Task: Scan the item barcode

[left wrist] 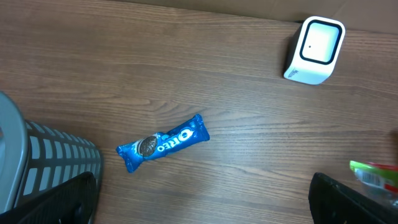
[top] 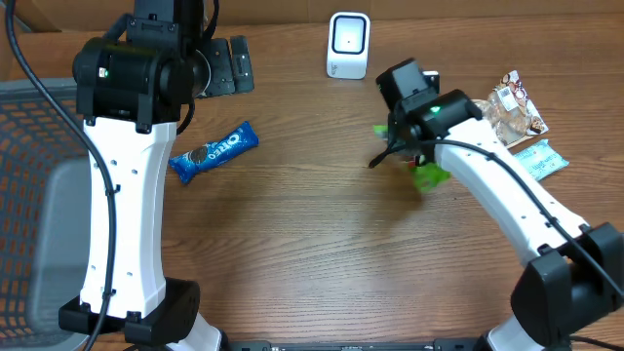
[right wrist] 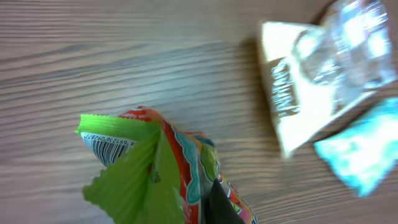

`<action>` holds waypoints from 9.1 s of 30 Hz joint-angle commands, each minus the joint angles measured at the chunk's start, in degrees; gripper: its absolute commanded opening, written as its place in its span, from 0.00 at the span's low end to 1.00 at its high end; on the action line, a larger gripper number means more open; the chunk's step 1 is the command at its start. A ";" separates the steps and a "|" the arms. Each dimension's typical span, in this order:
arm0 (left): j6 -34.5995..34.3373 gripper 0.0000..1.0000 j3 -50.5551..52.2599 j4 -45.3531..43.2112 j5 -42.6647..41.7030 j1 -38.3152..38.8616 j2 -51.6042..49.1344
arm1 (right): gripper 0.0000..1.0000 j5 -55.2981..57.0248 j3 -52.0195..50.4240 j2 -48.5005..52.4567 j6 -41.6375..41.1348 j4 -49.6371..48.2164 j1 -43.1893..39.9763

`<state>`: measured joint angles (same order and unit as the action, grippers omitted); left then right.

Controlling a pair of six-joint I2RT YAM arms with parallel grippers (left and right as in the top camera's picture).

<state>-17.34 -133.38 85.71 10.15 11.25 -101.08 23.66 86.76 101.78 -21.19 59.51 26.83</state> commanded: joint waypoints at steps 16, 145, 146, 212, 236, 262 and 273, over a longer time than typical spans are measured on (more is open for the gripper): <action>1.07 1.00 0.11 -0.24 0.76 0.02 -0.07 | 0.04 8.83 0.20 10.71 -4.31 1.40 14.69; 1.07 1.00 0.11 -0.26 0.76 0.02 -0.07 | 0.04 -25.03 -5.79 5.64 -0.85 -3.72 -2.03; 1.07 1.00 0.13 -0.24 0.76 0.02 -0.07 | 0.04 -24.81 -2.14 5.64 -0.87 -3.67 -2.05; 1.07 1.00 0.11 -0.24 0.76 0.02 -0.07 | 0.04 8.50 7.91 30.21 57.29 -83.73 -3.50; 1.07 1.00 0.11 -0.26 0.74 0.02 -0.07 | 0.04 3.21 7.80 30.45 57.44 -81.22 -5.20; 1.07 1.00 0.13 -0.24 0.76 0.02 -0.07 | 0.04 13.53 7.82 18.14 43.93 -56.11 7.96; 1.07 1.00 0.11 -0.24 0.76 0.02 -0.07 | 0.04 -11.47 7.82 -0.17 13.62 -21.66 11.37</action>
<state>-17.34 -133.36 85.69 10.17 11.25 -101.08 23.33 93.36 109.78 6.76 33.12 39.33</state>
